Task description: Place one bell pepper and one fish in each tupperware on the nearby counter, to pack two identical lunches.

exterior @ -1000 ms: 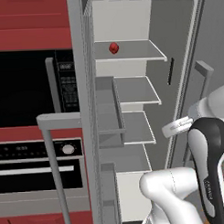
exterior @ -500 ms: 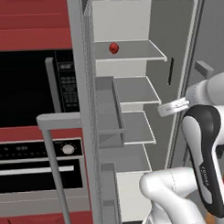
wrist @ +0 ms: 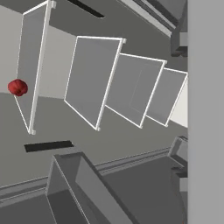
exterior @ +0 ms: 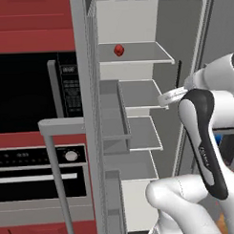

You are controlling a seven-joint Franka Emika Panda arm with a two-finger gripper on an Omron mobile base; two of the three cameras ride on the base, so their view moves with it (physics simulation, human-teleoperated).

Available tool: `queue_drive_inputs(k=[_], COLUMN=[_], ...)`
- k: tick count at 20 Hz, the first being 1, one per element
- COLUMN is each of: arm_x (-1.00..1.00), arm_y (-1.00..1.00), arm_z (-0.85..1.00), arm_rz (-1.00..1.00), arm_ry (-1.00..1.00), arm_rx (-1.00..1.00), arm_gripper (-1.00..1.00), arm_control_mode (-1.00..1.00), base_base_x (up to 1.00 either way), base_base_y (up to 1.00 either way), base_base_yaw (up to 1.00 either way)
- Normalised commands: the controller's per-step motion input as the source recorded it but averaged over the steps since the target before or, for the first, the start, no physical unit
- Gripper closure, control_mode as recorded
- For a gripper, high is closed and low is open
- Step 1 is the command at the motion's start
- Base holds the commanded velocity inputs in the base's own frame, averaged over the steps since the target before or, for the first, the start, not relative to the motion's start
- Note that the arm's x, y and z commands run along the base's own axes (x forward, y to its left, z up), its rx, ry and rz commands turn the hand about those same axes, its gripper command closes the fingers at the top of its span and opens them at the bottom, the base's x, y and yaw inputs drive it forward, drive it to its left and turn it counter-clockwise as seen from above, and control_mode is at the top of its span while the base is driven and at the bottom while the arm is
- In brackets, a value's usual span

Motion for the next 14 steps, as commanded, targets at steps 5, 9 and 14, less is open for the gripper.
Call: queue_drive_inputs(k=[5, 9, 14], arm_x=[0.51, 0.48, 0.46], arm_y=[0.00, 0.02, 0.00], arm_z=[0.23, 0.16, 0.12], arm_rz=[-0.03, -0.03, -0.03], arm_ry=[0.00, 0.00, 0.00], arm_rx=[0.00, 0.00, 0.00], arm_gripper=[-1.00, -1.00, -1.00], arm_control_mode=[-1.00, -1.00, -1.00], base_base_x=[0.00, 0.00, 0.00], base_base_y=[0.00, 0.00, 0.00], base_base_yaw=[0.00, 0.00, 0.00])
